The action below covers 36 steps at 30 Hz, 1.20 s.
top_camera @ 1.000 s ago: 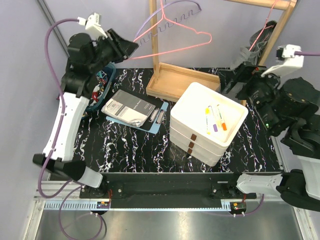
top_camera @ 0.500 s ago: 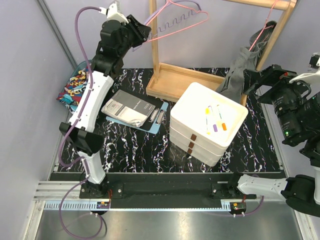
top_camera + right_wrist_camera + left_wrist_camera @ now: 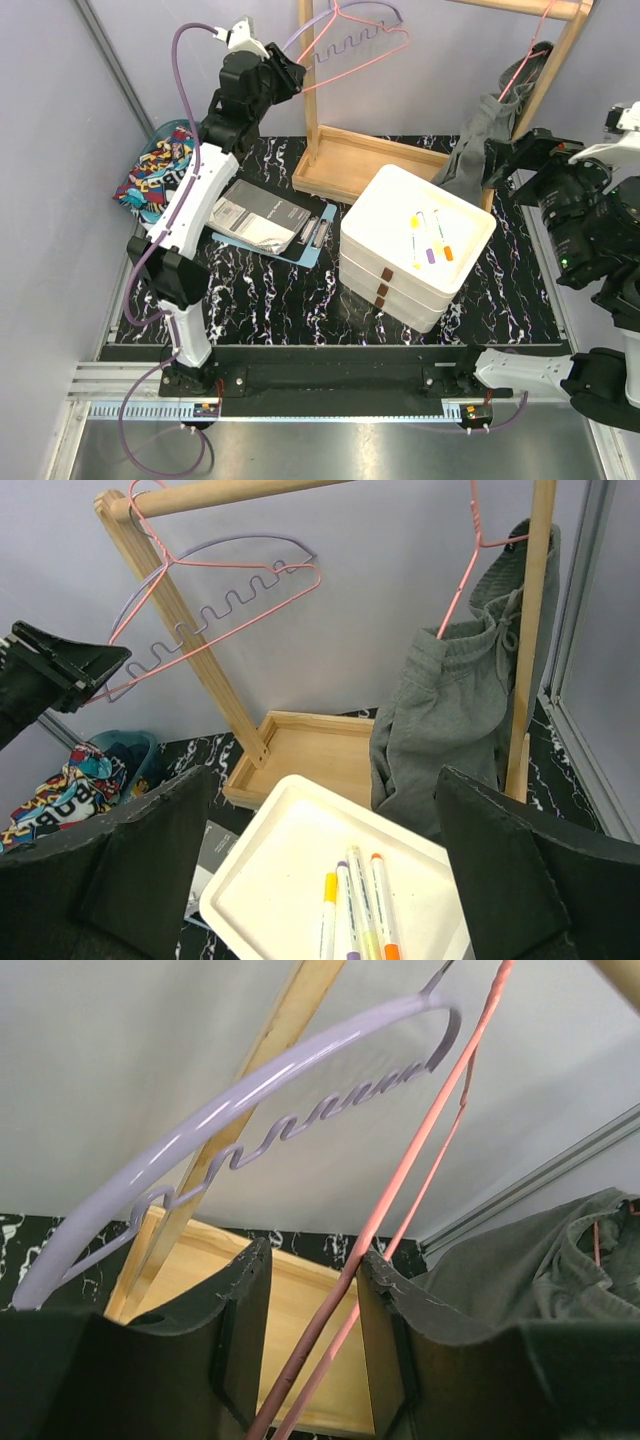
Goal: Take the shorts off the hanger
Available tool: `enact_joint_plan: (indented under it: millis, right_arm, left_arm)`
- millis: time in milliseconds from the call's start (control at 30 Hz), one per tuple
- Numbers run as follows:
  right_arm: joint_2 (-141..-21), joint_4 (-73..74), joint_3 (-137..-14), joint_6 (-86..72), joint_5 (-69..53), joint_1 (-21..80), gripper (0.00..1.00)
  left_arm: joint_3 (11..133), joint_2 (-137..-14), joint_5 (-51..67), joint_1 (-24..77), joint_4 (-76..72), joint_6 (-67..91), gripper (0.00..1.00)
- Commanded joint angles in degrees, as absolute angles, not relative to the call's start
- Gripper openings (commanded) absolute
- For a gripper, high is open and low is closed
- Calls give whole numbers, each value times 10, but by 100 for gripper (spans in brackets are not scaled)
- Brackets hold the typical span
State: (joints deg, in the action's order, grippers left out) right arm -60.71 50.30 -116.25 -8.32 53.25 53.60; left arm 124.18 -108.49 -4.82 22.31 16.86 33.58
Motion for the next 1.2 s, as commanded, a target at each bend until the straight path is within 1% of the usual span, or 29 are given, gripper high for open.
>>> enact_joint_plan:
  millis: [0,67,133,167,233,267,300,333,367,400,500,600,633,700,733,900,933,1000,1033,1067,1167]
  right_arm:
    - [-628,482,-1160,-82,518,537,100]
    - [-634,483,-1161,-84,507,536,100]
    - [-637,487,-1163,-90,501,537,100]
    - [-642,488,-1165,-91,494,536,100]
    - [-646,494,-1169,-98,490,537,100]
    - [-651,496,-1172,-99,486,536,100]
    - [-654,498,-1175,-102,485,536,100]
    - [-657,503,-1177,-103,483,536,100]
    - [-664,504,-1180,-104,483,536,100]
    - [-667,506,-1182,-103,480,536,100]
    - [-684,508,-1187,-98,468,536,100]
    - [-703,508,-1187,-91,458,536,100]
    - [-707,509,-1186,-91,454,536,100]
    - [-728,508,-1180,-87,438,536,100]
    - [-744,508,-1180,-86,429,536,100]
    - [-801,514,-1180,-95,392,534,100]
    - [-811,518,-1183,-100,382,527,100]
    - [-840,528,-1196,-120,348,512,100]
    - [-850,531,-1201,-128,332,491,100]
    - [-866,533,-1209,-134,299,476,100]
    - [-898,533,-1236,-144,262,429,99]
  left_arm:
    - [1220,-1054,-72,224,159,317,4]
    - [1213,-1048,-69,223,163,318,11]
    - [1210,-1041,-67,223,169,318,26]
    - [1208,-1036,-66,224,173,320,41]
    - [1200,-1017,-63,223,175,323,52]
    - [1187,-1010,-62,222,178,326,62]
    - [1180,-1000,-58,223,178,327,66]
    - [1171,-982,-51,222,178,324,86]
    - [1164,-973,-38,221,183,310,97]
    - [1154,-963,-37,221,191,301,99]
    - [1134,-919,-47,207,250,280,99]
    - [1085,-843,-41,185,272,276,99]
    - [1040,-797,-37,182,271,279,99]
    - [997,-748,-22,178,272,282,99]
    - [949,-703,-14,177,272,285,99]
    - [821,-574,47,176,286,325,99]
    - [807,-541,54,175,296,330,99]
    - [775,-513,68,175,305,345,99]
    - [768,-491,76,176,309,349,99]
    - [763,-482,90,175,310,352,99]
    - [759,-462,108,176,326,347,99]
